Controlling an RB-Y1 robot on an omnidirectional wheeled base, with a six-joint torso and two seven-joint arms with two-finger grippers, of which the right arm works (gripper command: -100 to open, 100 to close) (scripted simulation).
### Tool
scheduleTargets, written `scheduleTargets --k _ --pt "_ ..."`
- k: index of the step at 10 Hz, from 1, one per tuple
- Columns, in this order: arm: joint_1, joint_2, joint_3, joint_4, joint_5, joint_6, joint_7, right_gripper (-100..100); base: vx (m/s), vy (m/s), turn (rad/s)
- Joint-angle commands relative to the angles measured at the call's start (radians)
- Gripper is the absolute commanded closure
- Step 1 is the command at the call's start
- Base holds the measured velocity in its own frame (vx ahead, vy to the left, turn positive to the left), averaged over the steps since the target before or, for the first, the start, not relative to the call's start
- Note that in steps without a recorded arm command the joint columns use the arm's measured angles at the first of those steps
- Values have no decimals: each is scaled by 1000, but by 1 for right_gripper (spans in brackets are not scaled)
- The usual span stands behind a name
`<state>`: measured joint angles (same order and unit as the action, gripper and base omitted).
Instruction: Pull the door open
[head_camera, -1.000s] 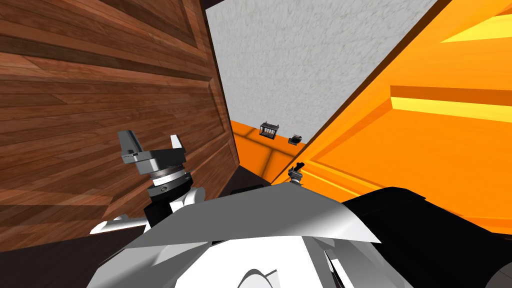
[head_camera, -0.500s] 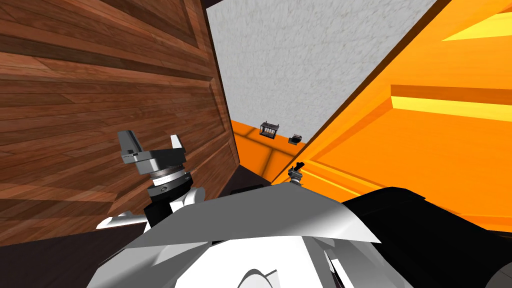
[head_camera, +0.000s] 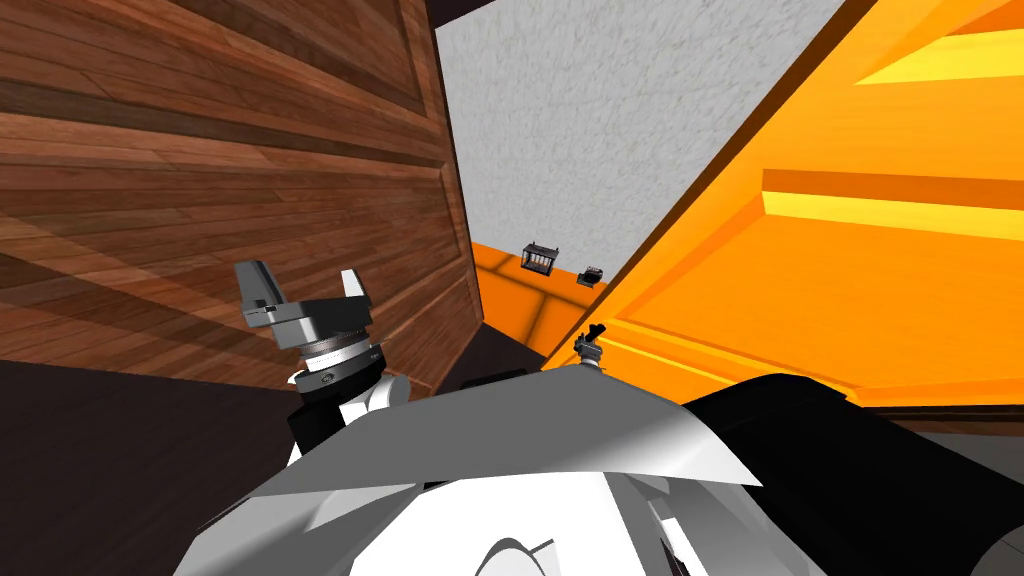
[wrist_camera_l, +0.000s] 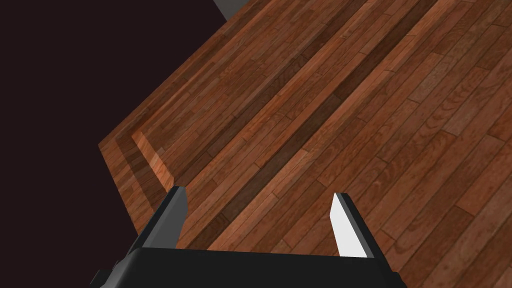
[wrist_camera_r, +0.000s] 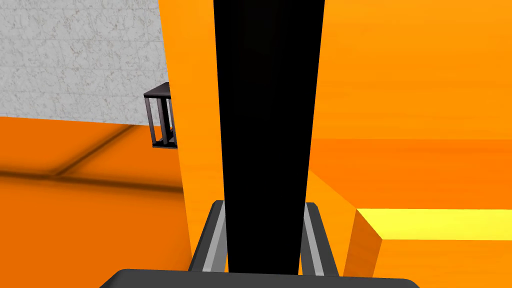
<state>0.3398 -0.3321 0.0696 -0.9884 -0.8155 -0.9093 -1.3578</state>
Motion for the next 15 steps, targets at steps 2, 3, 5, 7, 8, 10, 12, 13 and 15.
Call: scheduleTargets --k 2,3,5,7,8,10,12,13,15 --pt "-1 -13 46 -6 28 -3 -30 100 -244 -23 83" --pt "2 -18 57 -10 35 -3 -38 100 -235 -61 94" --pt "3 -18 71 -4 42 -6 -43 100 -114 3 46" --pt "9 -25 87 -12 53 -10 -51 100 -196 32 42" --pt "15 -33 105 -20 65 -15 -60 100 -242 20 66" --pt "26 -47 137 -35 86 -23 -75 100 -253 -11 75" --pt "35 -58 162 -47 102 -30 -87 100 -244 -15 62" --pt "37 -61 169 -50 107 -32 -91 100 -225 2 45" --pt "46 -70 187 -46 117 -42 -103 100 -137 -8 56"
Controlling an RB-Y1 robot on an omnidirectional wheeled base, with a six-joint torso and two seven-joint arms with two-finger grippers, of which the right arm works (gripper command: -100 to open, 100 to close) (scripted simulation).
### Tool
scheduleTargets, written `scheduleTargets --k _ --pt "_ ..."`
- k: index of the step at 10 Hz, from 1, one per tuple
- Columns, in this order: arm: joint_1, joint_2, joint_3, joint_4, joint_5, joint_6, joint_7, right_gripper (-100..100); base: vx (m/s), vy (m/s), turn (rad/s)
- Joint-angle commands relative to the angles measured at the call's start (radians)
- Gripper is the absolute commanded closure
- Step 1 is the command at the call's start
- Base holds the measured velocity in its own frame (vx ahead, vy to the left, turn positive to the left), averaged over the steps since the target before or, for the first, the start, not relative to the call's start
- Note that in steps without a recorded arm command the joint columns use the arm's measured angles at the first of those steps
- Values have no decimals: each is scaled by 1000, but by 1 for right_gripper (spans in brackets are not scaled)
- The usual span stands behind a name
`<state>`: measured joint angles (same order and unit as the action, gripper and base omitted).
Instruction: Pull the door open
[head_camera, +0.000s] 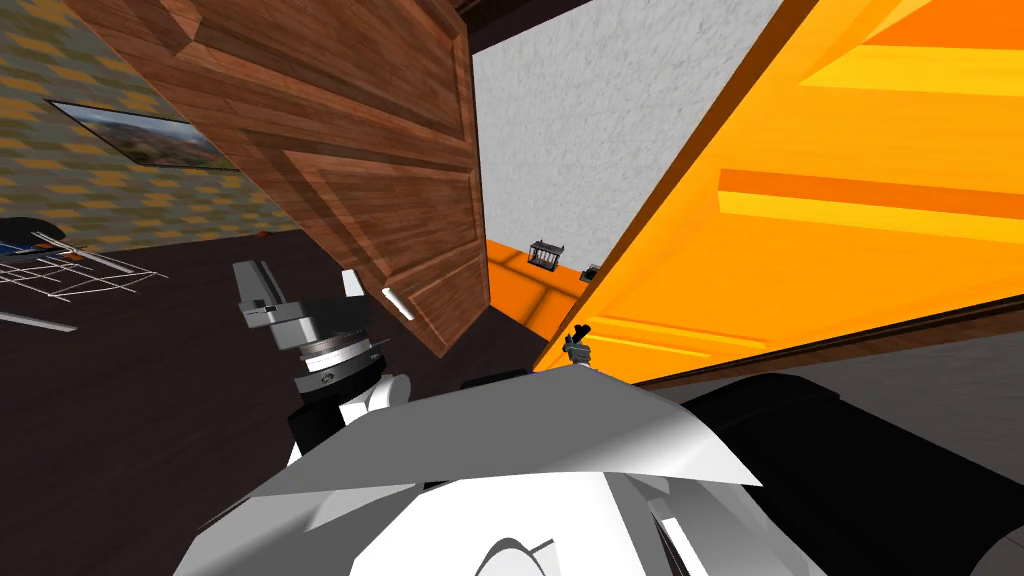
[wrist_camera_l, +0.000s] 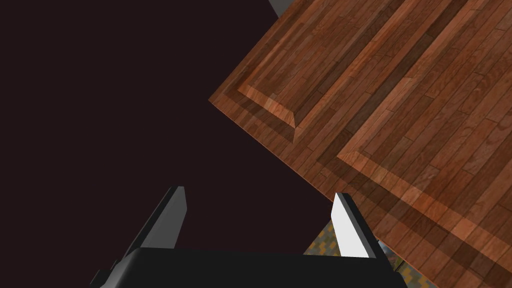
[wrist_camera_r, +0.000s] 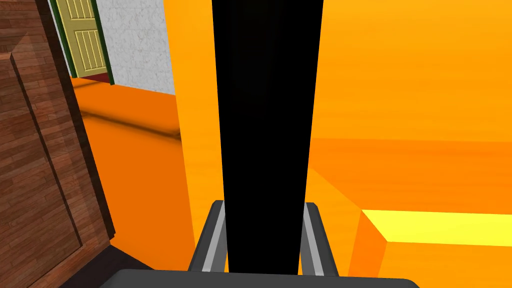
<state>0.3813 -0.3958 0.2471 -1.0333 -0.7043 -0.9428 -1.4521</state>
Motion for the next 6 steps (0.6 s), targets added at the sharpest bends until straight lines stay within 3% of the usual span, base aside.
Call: scheduleTargets --k 1,6 --pt "8 -13 18 -2 11 -16 -16 100 -265 -41 137" --pt "32 -56 76 -4 48 -62 -66 100 -230 0 87"
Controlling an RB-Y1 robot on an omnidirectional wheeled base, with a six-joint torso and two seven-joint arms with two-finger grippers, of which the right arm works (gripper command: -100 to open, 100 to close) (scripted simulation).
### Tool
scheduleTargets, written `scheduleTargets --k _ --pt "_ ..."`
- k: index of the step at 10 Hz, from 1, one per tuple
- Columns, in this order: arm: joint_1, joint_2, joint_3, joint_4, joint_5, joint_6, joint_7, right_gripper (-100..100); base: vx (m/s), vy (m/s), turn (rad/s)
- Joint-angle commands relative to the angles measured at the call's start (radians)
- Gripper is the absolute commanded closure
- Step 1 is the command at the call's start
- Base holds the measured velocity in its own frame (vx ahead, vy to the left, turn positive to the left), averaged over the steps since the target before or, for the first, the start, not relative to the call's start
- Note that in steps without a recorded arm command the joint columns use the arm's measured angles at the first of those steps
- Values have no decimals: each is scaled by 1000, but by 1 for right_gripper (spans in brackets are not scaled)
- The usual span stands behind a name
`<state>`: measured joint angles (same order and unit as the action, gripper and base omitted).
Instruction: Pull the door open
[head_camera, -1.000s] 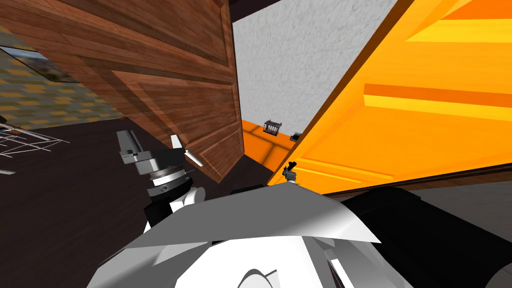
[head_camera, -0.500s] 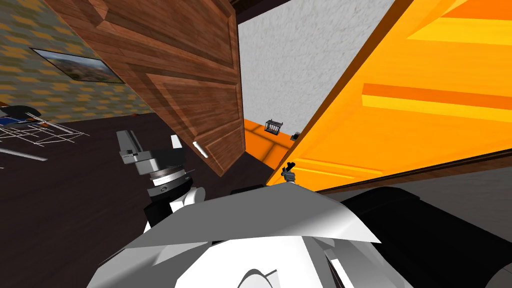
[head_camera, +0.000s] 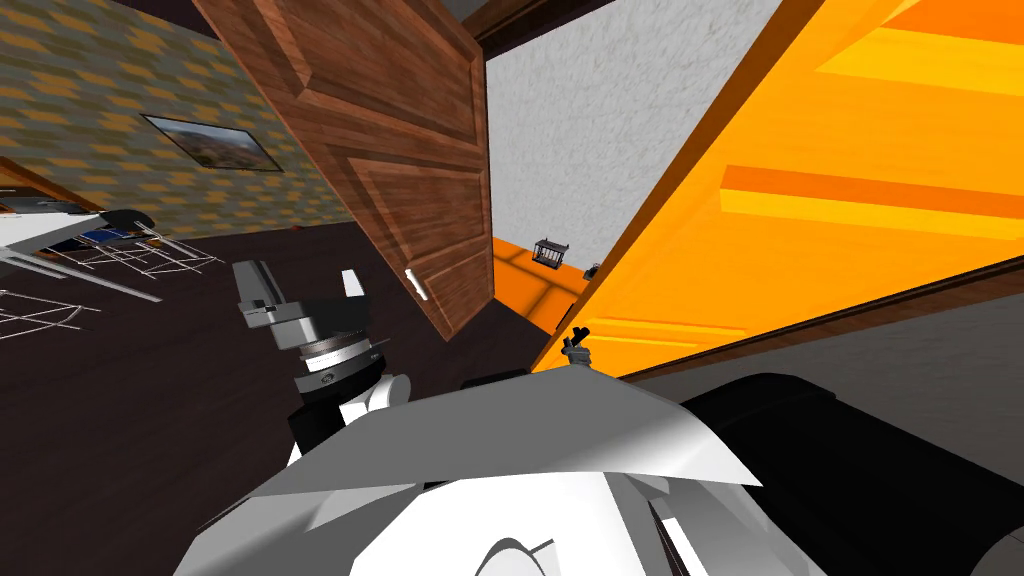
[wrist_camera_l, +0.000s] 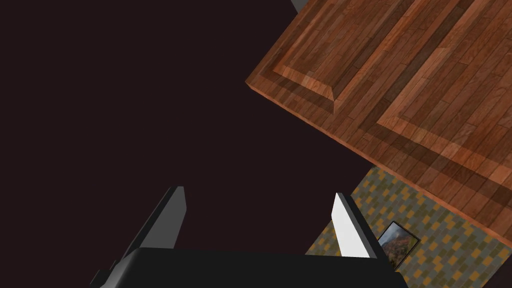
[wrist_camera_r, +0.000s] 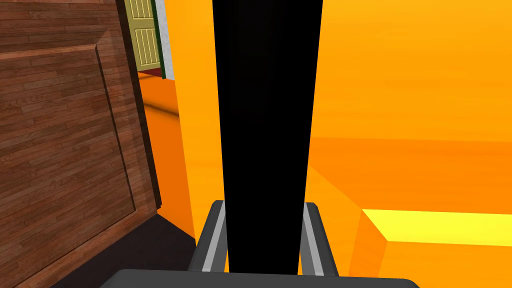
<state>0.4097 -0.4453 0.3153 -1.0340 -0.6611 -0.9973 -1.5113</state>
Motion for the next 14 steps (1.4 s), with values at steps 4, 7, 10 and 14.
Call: scheduleTargets --k 4,7,10,14 --pt "9 -26 32 13 21 -31 -34 100 -202 -17 91" --pt "10 -50 57 31 38 -61 -67 100 -229 -22 129" --pt "10 -72 79 47 54 -89 -97 100 -228 -32 117" --pt "8 -82 97 67 66 -108 -117 100 -173 -12 98"
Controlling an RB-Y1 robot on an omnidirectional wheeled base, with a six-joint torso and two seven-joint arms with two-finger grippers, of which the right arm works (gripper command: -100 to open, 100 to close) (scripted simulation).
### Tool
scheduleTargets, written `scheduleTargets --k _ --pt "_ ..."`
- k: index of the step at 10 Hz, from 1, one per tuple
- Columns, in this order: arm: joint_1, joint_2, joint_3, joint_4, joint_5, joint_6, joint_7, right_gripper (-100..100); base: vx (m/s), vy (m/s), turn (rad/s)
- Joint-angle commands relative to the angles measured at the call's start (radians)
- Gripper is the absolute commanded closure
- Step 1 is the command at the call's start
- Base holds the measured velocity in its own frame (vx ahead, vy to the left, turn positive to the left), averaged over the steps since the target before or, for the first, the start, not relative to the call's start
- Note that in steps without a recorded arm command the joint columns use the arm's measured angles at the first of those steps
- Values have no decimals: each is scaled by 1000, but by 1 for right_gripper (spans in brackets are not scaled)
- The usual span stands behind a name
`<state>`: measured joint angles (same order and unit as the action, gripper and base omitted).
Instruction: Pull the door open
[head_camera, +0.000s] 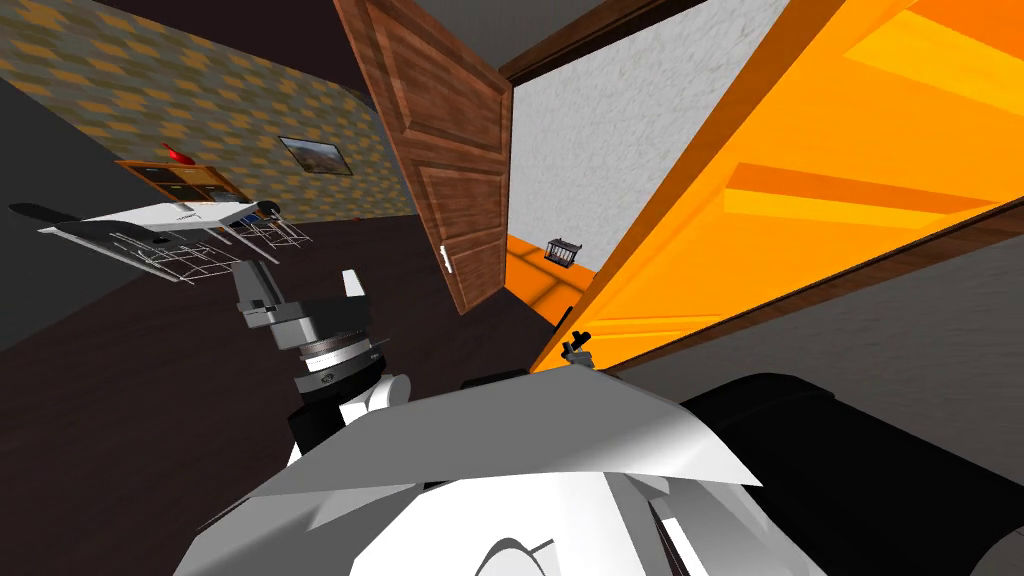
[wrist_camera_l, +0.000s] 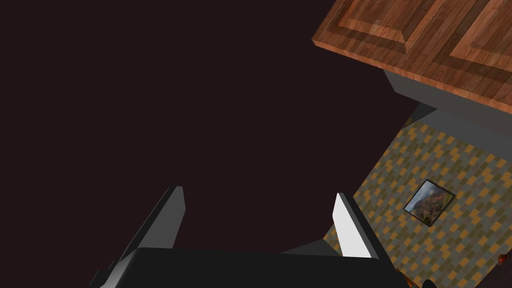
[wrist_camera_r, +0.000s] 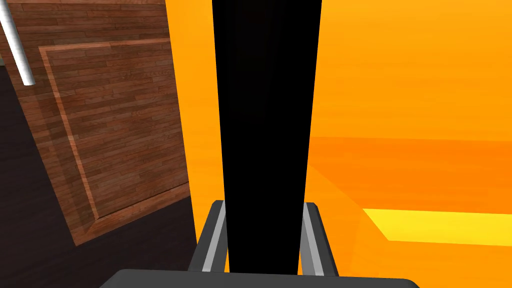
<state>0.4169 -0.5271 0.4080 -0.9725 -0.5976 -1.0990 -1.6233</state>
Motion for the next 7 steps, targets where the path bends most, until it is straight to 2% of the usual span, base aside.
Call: scheduleTargets --k 1,7 --pt "-1 -7 12 15 8 -17 -15 100 -231 -37 140" --pt "-8 -37 41 56 28 -67 -60 100 -209 -35 121"
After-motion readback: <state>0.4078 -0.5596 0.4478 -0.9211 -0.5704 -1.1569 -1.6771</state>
